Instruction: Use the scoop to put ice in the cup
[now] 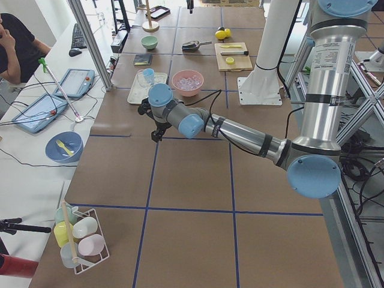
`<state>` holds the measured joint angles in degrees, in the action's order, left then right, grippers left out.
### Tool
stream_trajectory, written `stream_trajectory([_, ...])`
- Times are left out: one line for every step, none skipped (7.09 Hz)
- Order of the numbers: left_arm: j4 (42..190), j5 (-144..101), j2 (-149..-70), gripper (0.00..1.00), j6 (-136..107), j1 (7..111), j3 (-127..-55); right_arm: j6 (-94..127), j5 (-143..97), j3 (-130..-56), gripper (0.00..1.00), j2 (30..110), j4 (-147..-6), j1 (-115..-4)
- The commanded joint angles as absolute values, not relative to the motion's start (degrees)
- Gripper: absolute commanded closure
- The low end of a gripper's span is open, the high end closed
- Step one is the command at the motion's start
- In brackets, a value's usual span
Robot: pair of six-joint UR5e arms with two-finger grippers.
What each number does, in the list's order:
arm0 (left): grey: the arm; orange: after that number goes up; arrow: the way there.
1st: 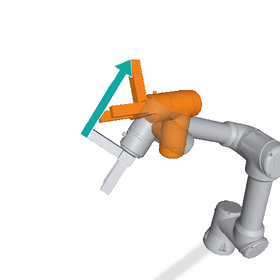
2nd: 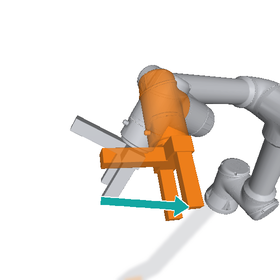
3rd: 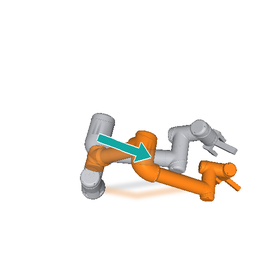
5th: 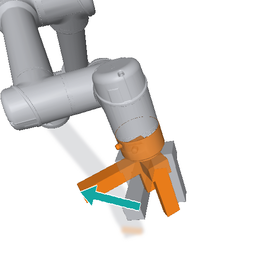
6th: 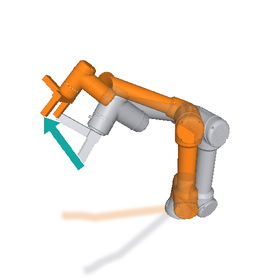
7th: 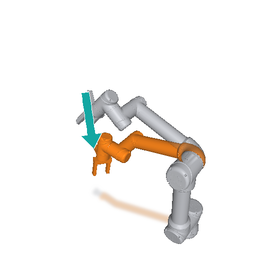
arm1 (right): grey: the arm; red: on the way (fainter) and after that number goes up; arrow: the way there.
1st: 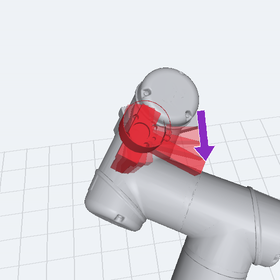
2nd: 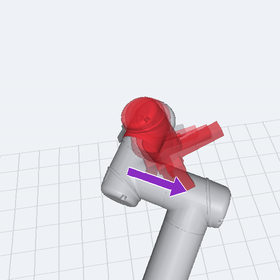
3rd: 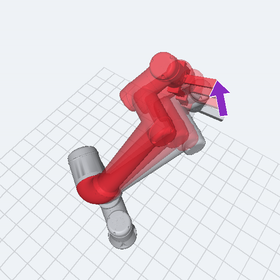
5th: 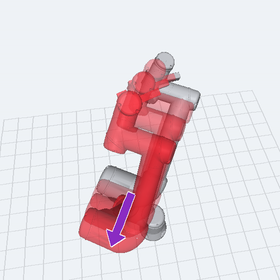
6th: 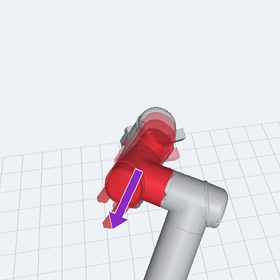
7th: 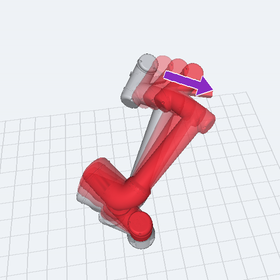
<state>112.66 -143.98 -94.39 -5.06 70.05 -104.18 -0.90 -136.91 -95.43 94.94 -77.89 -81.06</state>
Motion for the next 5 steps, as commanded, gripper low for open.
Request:
stream_trajectory([134.8, -143.4, -95.9, 0.00, -5.0, 60.1, -101.2, 3.5, -136.8, -97.3, 0.00, 94.7, -77.3, -76.8])
stream_trajectory([142.2, -143.3, -98.6, 0.00, -4.9, 55.1, -96.9, 10.3, -136.7, -97.4, 0.00, 95.1, -71.4, -73.5])
stream_trajectory([146.8, -141.4, -103.1, 0.00, -5.1, 50.2, -93.5, 23.9, -135.9, -97.3, 0.00, 96.2, -59.9, -68.8])
stream_trajectory([147.1, -138.5, -105.4, 0.00, -4.9, 48.3, -93.4, 33.1, -134.1, -97.6, 0.00, 98.4, -51.2, -64.0])
stream_trajectory([147.1, -136.0, -106.9, 0.00, -5.0, 45.9, -92.9, 39.6, -129.1, -99.5, 0.00, 100.8, -46.2, -58.9])
